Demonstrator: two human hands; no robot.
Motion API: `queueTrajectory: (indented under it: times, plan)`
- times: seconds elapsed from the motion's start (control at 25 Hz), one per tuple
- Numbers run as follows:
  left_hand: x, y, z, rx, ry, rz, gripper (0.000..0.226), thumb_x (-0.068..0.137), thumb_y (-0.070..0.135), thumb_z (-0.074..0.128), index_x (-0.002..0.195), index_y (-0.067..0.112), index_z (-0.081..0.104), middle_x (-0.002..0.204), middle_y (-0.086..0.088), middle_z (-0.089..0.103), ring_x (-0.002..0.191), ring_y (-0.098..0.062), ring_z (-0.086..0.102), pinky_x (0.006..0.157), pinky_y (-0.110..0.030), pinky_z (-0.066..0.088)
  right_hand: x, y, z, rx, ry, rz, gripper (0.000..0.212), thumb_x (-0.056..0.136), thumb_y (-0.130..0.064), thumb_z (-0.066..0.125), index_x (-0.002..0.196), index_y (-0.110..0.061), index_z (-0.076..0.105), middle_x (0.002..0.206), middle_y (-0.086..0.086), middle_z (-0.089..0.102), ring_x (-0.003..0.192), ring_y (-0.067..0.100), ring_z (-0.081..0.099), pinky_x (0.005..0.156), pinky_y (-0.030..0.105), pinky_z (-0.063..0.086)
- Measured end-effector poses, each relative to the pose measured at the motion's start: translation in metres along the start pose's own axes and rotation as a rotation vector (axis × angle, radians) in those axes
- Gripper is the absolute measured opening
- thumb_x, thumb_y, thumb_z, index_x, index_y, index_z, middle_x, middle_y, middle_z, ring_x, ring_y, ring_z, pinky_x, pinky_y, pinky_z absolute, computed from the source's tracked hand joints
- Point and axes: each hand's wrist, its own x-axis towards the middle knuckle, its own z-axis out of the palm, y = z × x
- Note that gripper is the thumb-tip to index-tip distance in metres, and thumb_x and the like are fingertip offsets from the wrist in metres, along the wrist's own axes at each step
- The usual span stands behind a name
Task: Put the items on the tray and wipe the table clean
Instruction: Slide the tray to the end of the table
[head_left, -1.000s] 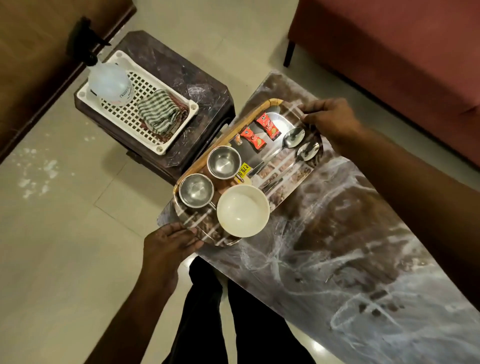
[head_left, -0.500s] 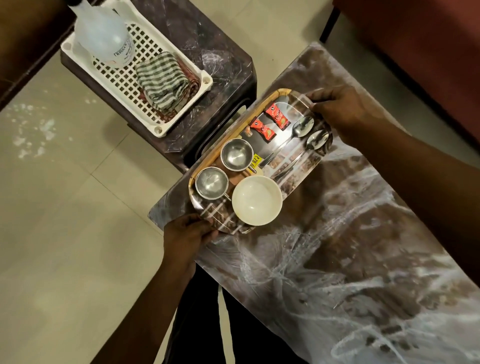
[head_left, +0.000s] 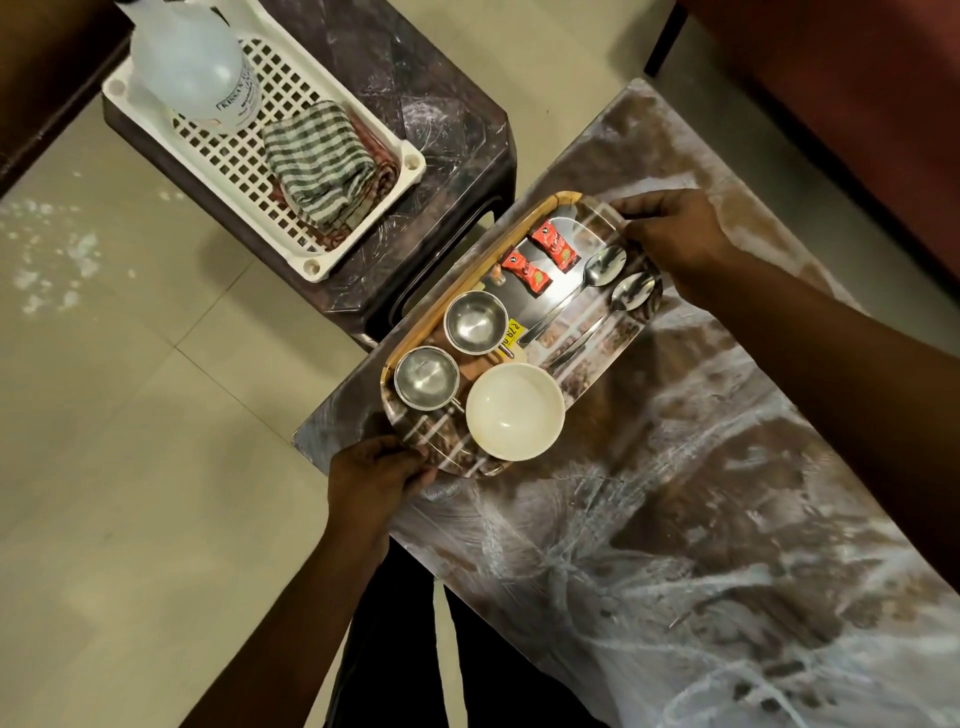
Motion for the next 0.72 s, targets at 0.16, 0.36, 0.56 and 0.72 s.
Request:
queueTrajectory:
  times: [0.16,0.36,0.56,0.72]
  plan:
    - [0.004,0.003,-0.003,0.032,-0.025,0.006,0.009,0.085,-0.011,0.081,0.091,-0.005,0.079,0.085,-0.021,0.082,0.077,-0.031,0.08,0.066,-0.028,0.068,0.005,0.006,0.0,0.008,-0.002,0.0,0.032,0.095,0.007,0.065,0.099,-0.019,0.082,0.101,0.018,0.081,0.07,0.023,0.074,0.073,0.041,0.065]
    - [0.003,0.012,-0.011,0.318,-0.068,0.1,0.007,0.082,-0.011,0.082,0.083,-0.004,0.08,0.068,-0.009,0.082,0.058,-0.016,0.079,0.056,-0.023,0.063,0.002,0.006,0.001,-0.028,0.017,-0.01,0.029,0.095,0.004,0.068,0.101,-0.022,0.081,0.101,0.014,0.081,0.08,0.027,0.075,0.081,0.047,0.065]
    - [-0.023,0.043,-0.035,0.718,-0.09,0.264,0.019,0.089,0.012,0.08,0.077,0.027,0.08,0.069,0.003,0.08,0.07,-0.024,0.079,0.072,-0.04,0.067,-0.031,-0.005,-0.001,-0.127,0.05,-0.085,0.022,0.094,-0.016,0.078,0.116,-0.014,0.079,0.105,0.009,0.081,0.091,0.034,0.079,0.079,0.05,0.067]
    - [-0.064,0.085,-0.052,0.735,-0.041,0.432,0.02,0.087,0.028,0.078,0.075,0.043,0.077,0.073,0.017,0.077,0.079,-0.011,0.073,0.078,-0.029,0.056,-0.09,-0.024,0.016,-0.164,0.027,-0.186,0.022,0.098,-0.014,0.072,0.12,-0.015,0.077,0.117,0.003,0.077,0.077,0.006,0.069,0.066,0.027,0.055]
